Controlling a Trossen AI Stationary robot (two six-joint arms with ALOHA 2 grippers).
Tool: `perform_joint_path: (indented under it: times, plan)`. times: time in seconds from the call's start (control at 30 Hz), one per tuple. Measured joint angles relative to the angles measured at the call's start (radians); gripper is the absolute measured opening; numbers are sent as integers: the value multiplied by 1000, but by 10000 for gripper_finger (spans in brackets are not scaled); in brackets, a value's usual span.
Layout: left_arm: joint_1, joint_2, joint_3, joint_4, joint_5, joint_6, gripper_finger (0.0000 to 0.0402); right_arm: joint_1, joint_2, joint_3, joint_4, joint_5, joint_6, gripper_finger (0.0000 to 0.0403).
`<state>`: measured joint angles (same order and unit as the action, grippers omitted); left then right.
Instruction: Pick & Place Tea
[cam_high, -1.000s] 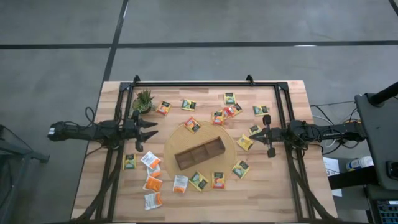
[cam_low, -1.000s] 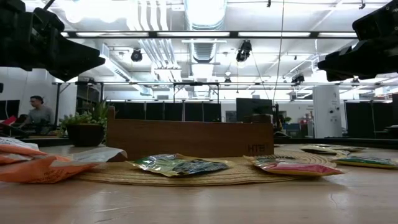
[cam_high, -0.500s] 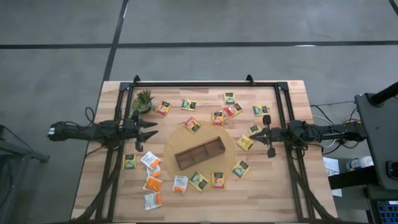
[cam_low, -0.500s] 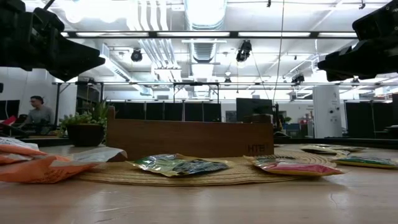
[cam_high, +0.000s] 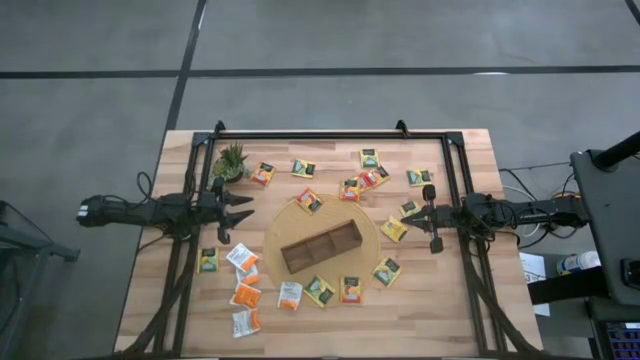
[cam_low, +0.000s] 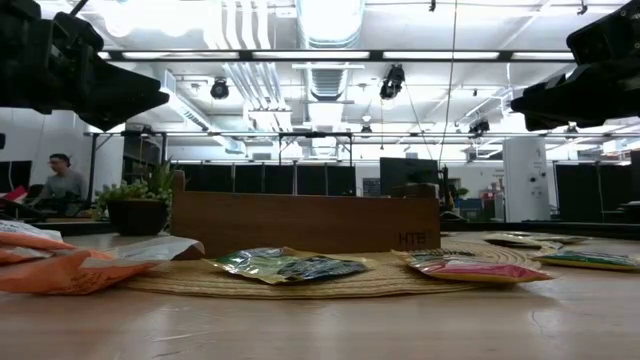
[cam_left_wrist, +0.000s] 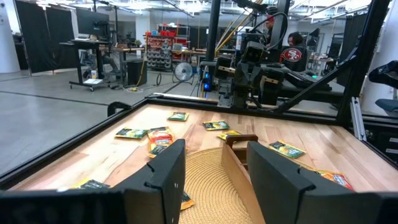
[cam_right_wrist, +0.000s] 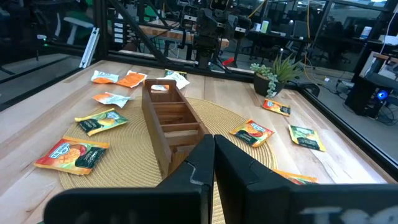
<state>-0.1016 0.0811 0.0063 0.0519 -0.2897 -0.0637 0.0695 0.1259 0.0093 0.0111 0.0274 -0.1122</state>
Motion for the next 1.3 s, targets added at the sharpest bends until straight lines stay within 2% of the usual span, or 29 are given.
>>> perform_joint_path:
  times: [0.57,0.7,0.8,0.9,1.03,1.1,1.17,1.3]
  plan:
    - [0,0,0,0,0,0,165,0,0,0,5,0,1,8]
    - [0,0,0,0,0,0,165,0,0,0,32,1,94,9]
    - [0,0,0,0,0,0,165,-2,0,0,143,-5,110,9]
    - [0,0,0,0,0,0,165,-2,0,0,354,-9,92,9]
    - [0,0,0,0,0,0,165,-2,17,14,754,-9,-134,9]
    - [0,0,0,0,0,0,165,-2,20,42,893,-3,-258,8]
    - [0,0,0,0,0,0,165,-2,18,73,966,0,-323,9]
    - [0,0,0,0,0,0,165,-2,25,120,961,2,-312,9]
